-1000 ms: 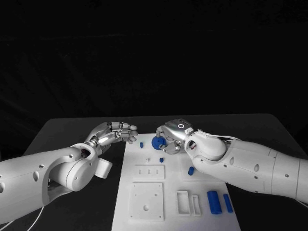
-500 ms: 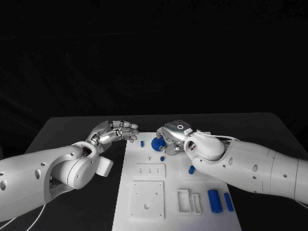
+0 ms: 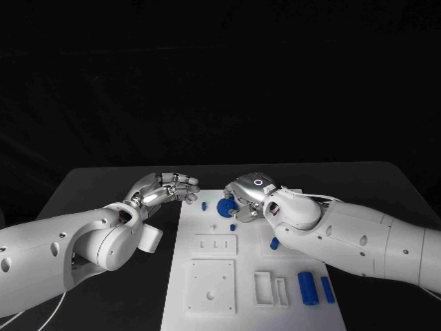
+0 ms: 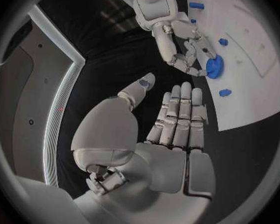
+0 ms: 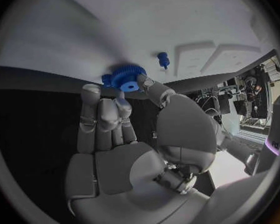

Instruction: Assemble the parts on the task board

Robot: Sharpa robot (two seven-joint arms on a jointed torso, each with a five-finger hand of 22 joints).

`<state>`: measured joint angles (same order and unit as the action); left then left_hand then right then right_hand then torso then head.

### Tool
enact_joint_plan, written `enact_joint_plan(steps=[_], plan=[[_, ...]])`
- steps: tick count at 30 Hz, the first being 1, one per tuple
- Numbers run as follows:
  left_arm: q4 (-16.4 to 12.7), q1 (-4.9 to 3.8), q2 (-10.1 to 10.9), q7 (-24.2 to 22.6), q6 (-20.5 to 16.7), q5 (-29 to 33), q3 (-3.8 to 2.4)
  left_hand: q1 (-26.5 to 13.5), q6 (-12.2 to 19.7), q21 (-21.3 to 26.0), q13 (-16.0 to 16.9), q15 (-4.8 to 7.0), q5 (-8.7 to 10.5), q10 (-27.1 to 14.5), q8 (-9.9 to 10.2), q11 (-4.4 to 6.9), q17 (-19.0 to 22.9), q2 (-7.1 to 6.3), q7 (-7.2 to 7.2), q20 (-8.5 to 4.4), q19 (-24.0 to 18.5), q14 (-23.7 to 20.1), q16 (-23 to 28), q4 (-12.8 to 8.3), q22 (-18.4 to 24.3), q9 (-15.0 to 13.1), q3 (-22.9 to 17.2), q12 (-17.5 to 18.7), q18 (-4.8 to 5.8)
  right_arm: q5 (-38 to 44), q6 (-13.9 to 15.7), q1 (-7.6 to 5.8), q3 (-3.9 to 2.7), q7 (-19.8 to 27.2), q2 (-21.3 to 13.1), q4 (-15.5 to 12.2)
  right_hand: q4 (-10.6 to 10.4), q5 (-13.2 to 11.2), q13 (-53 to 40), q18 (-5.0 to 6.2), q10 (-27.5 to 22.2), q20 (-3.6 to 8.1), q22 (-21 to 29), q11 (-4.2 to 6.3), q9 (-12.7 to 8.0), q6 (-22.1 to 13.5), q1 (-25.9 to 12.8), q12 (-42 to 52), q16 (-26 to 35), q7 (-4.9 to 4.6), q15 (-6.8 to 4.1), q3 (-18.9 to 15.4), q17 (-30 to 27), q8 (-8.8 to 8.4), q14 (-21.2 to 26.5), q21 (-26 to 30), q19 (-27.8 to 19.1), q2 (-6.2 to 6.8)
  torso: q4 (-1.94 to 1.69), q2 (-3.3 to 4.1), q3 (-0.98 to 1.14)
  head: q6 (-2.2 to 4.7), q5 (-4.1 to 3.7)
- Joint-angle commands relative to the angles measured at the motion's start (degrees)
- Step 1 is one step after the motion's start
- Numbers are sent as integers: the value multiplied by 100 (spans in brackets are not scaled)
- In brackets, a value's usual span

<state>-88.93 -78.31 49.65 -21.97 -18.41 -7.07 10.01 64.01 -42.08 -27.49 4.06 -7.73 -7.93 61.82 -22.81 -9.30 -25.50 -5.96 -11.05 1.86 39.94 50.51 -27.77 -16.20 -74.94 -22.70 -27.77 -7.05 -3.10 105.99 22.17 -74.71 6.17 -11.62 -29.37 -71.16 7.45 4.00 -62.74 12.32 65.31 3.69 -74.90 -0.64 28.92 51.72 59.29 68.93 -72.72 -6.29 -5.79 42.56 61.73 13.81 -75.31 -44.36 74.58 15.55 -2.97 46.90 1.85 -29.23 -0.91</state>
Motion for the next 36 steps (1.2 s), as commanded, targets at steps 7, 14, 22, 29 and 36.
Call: enact_joint_plan(steps=[7,14,22,29,36], plan=[[0,-6,-14,-61,64,-36,-4,-16,59,20,7,-5,-29,-30,-21,-2,5,22,-43,12,-24,-22,24,-14,-63,9,-32,40,-110,-138,-10,5,2,-18,-11,-43,91,78,12,268,0,8,-88,34,-56,-206,44,-24,2,-45,-10,-146,50,-84,2,12,22,41,2,1,3,2,-1],[9,-6,-11,-59,71,-36,-4,-13,61,20,7,-6,-30,-31,-21,-2,5,22,-44,13,-24,-22,26,-16,-64,10,-33,41,-111,-269,111,5,1,34,-126,-153,94,161,17,268,2,3,-86,66,-64,-244,12,-31,11,-14,-45,-214,62,-85,3,20,26,28,-1,-2,3,-4,0],[12,-6,15,-67,76,-35,-4,-13,62,20,7,-6,-30,-31,-21,-2,5,23,-44,13,-24,-22,27,-15,-64,10,-33,42,-111,-972,417,3,-129,312,-718,-591,79,298,20,268,9,5,-84,69,-62,-231,8,-34,13,-12,-50,-230,77,-63,-4,28,31,12,23,-7,15,47,7],[13,-6,80,-77,67,-35,-4,-13,62,20,7,-6,-30,-29,-22,-2,5,23,-44,13,-24,-21,27,-14,-64,10,-33,41,-111,-2227,58,-75,-327,1265,-1489,-841,116,472,17,268,-1,7,-90,2,-55,-175,36,-34,47,-83,13,-263,48,-19,15,36,19,-73,70,-21,28,113,-18],[54,-6,95,-83,75,-35,-4,-10,61,20,8,-6,-30,-28,-24,-1,4,21,-44,14,-25,-20,28,-17,-64,10,-34,41,-112,-2637,-285,-77,-389,1849,-1919,-553,583,1193,0,268,-92,-51,-108,-99,-66,-164,-110,-17,109,-187,111,-904,35,8,31,42,-94,-412,163,-39,110,164,-50]])
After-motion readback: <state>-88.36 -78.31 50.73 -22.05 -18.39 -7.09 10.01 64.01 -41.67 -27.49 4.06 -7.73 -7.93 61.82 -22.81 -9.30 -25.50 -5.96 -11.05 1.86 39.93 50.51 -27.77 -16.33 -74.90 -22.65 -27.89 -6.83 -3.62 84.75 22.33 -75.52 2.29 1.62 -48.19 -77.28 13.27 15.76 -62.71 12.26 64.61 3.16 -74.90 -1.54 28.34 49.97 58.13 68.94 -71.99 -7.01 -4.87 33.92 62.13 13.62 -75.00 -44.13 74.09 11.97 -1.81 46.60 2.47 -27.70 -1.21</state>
